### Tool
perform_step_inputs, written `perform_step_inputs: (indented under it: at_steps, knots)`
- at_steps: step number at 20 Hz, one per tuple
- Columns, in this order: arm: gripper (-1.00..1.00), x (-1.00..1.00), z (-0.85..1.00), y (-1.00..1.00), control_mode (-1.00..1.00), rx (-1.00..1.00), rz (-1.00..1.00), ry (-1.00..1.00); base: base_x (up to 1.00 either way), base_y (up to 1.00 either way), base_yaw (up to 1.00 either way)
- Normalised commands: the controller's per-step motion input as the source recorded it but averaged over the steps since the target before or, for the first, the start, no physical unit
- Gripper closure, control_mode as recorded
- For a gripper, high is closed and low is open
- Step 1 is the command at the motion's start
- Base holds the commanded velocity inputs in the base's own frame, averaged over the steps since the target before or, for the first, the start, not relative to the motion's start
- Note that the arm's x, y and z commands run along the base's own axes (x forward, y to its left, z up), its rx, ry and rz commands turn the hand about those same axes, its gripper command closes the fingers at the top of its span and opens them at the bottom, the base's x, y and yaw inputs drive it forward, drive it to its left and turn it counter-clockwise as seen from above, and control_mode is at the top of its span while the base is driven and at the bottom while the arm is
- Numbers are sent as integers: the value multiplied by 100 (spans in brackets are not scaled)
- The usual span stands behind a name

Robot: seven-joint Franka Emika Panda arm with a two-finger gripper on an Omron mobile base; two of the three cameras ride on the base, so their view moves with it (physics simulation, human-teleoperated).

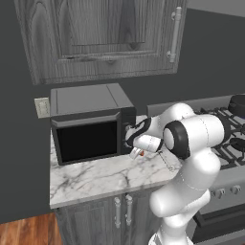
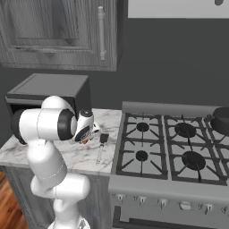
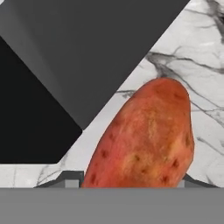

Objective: Put the bell pepper and sweet potato in the pot. Retrieve the spatula and lightly stir the vegetables in the pot.

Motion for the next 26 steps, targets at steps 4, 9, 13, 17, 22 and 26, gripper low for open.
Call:
perform_step_inputs:
  at_steps: [4, 9, 13, 17, 22, 26]
  knots:
    - [100, -4, 0, 0, -100, 0, 0, 0, 0, 0, 0]
    - [100, -71, 49, -13, -100, 0, -5, 0, 0, 0, 0]
    - [100, -91, 95, -14, -100, 0, -5, 0, 0, 0, 0]
    - [100, -33, 100, -1, -100, -7, -7, 10, 0, 0, 0]
    - [100, -48, 100, -3, -100, -6, -15, 23, 0, 0, 0]
    - [100, -72, 100, 0, -100, 0, -26, 16, 0, 0, 0]
